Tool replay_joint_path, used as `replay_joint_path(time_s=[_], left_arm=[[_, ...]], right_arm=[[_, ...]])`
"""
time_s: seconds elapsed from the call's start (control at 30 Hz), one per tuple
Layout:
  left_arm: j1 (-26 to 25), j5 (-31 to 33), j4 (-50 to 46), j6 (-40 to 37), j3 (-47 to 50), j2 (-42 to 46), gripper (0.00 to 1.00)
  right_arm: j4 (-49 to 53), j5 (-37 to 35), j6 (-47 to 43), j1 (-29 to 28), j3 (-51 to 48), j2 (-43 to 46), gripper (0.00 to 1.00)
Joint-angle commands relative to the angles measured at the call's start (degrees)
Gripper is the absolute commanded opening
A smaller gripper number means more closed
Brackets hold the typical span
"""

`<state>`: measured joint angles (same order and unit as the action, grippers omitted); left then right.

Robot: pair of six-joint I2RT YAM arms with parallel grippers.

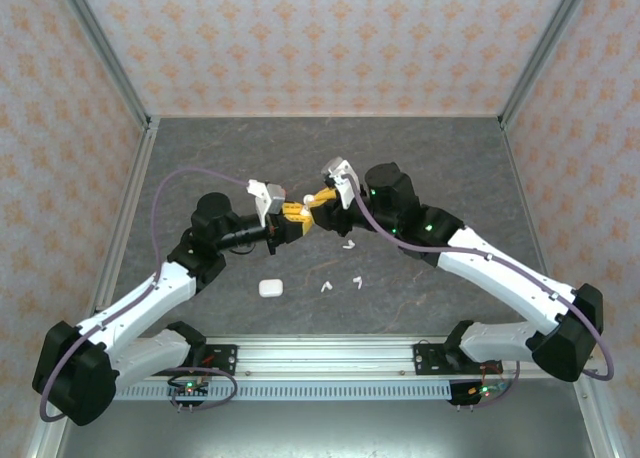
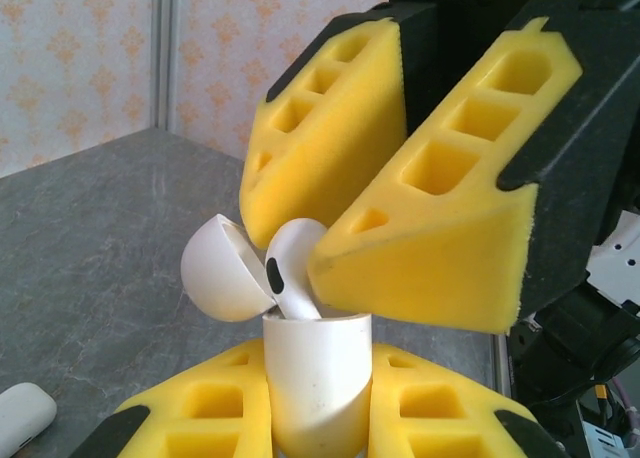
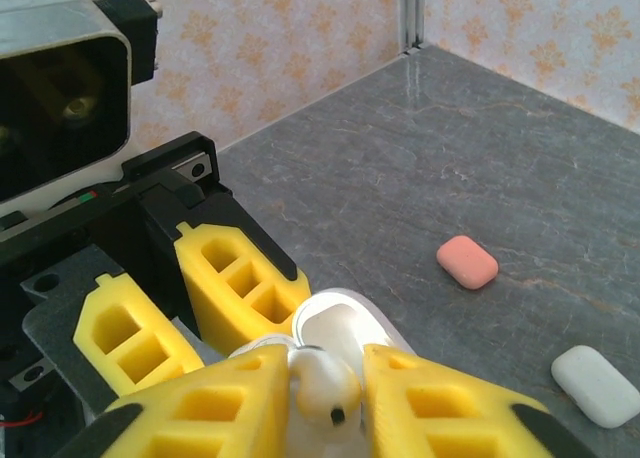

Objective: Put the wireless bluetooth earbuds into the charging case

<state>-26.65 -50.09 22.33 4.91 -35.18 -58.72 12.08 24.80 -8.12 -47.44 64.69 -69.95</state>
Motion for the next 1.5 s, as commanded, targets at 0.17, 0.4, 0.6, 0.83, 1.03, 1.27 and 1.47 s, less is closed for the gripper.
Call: replay_joint_path(time_s=[0.17,0.4,0.6,0.83,1.03,1.27,1.47], left_arm=[[-0.50,1.08,3.69,0.28,-0.83,1.50,0.00],[-0.50,1.65,4.17,0.21,-0.51,1.67,0.00],[-0.48,2.40,6.60,0.63,0.63,2.27,0.00],[-0.50,3.26,11.05,1.42,1.78,2.86,0.00],[-0.85,5.97,13.16,-0.18,1.29,4.21,0.00],[-0.95,7.01,13.53,-2.38,-0.45,4.40,0.00],[-0.94,7.70,12.65,-2.59,-0.72,4.96,0.00]], right_arm=[[3.84,2.76,2.95,0.48,6.26,0.01,0.45],[5.38,0.92,7.54,3.74,7.68,1.84,0.52],[8.48,2.23,10.95,8.23,5.75,4.56,0.52],[9.27,3.80,11.40,8.24,5.66,4.46,0.57],[8.44,7.70,11.72,8.22,8.60,4.13,0.61],[5.79,14.41,12.85,8.24,10.66,3.57,0.57],[9.99,4.39,13.06,8.40,12.15,3.34,0.59]])
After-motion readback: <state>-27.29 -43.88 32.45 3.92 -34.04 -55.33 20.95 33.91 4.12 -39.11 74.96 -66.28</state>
